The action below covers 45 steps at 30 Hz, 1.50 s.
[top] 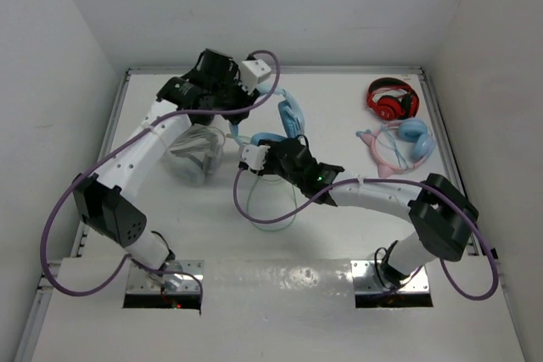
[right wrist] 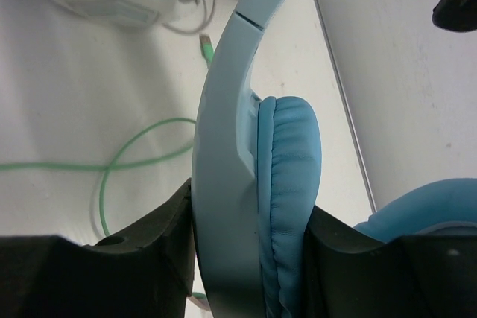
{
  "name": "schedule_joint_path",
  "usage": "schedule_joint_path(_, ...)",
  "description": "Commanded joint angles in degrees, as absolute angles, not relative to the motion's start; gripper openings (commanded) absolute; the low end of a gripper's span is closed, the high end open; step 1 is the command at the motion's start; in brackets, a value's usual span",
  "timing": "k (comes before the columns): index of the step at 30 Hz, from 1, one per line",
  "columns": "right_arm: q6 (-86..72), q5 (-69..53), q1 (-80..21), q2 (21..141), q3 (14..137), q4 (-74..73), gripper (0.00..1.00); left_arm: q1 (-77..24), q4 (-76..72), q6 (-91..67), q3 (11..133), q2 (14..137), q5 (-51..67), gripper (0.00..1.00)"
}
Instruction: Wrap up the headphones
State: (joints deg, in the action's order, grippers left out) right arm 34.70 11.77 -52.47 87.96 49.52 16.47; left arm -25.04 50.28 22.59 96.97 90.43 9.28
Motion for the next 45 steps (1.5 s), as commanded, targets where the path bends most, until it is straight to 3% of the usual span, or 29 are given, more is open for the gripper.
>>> schedule_joint_path(1,31.8,24.2,-50.5,89.8,46.1,1.2,0.00,-25.0,43.4,36.4,94.9,84.1,-6.7,0.00)
schedule_joint_path(19,34.2,33.5,-50.5,86.7,37.4,1.3,0.00,-25.1,35.1,47.6,84.3,81.3,-19.6,0.00)
schedule_joint_path(45,33.8,39.7,-48.8,79.5,25.5,0.2,0.00,-22.5,33.4,50.4,80.6,78.9,-20.0,0.00)
